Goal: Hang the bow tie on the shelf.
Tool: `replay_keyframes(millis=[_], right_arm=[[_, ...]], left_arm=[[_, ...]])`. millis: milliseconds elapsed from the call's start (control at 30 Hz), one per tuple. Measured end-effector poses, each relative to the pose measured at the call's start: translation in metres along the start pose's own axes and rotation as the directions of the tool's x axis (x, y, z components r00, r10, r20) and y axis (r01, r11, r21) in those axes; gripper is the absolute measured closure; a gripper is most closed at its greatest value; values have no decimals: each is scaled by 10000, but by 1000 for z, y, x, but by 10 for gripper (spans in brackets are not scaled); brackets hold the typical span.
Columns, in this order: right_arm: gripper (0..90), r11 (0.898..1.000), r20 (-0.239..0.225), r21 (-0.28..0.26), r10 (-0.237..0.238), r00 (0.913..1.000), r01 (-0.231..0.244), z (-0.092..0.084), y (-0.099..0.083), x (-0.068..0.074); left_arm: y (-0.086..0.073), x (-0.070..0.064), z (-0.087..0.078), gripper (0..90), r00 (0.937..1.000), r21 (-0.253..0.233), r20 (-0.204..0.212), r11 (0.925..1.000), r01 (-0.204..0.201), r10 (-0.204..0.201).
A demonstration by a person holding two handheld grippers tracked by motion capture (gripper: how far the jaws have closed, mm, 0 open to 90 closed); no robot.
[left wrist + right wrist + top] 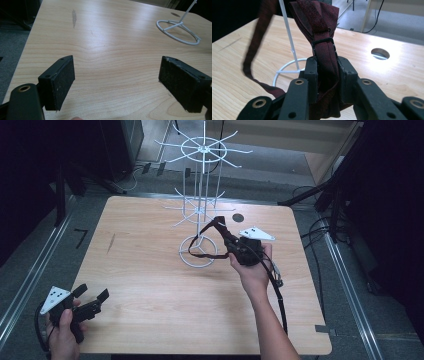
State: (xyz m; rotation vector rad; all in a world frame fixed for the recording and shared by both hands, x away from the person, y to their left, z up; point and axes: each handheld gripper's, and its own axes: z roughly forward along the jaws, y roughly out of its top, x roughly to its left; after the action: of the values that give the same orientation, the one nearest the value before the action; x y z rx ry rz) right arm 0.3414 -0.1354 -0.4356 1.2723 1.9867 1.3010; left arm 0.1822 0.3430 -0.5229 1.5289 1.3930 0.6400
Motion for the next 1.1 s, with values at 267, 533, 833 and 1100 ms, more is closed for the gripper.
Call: replay_keyframes(millis=[267,533,833,1100], right_arm=[[736,9972,208,747,83,9998,-98,15,-13,-5],[652,9951,198,715,674,9975,-686,22,-25,-14],[350,9936,-123,225,1107,9938,-1104,3,-34,-28],[224,9909,129,-257,1322,9911,-1318,-30,-43,-44]], left_arm=[[0,0,0,144,10000,17,-18,10000,-9,9],[0,0,0,144,10000,-18,-4,10000,10,-10],[0,0,0,144,10000,0,-28,10000,-29,29],[0,-1,0,144,10000,2,-39,10000,-47,47]])
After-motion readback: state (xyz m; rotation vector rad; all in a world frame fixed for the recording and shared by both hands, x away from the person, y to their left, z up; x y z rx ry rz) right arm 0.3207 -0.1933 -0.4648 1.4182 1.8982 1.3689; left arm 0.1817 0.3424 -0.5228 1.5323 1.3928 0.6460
